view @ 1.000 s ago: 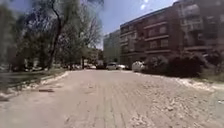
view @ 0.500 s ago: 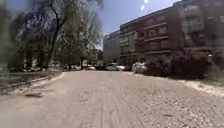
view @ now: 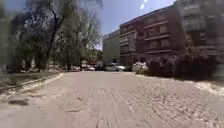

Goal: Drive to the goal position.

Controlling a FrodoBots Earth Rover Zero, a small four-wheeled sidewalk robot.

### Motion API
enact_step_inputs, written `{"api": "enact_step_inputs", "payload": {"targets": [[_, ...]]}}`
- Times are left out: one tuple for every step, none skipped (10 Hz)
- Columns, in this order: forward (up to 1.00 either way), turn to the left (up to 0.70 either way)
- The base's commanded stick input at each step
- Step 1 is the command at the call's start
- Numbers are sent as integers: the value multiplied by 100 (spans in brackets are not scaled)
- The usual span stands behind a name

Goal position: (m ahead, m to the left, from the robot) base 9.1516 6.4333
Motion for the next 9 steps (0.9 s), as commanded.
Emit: {"api": "enact_step_inputs", "payload": {"targets": [[85, 0], [85, 0], [85, 0], [85, 12], [85, 34], [85, 34], [85, 34], [85, 34], [85, 0]]}}
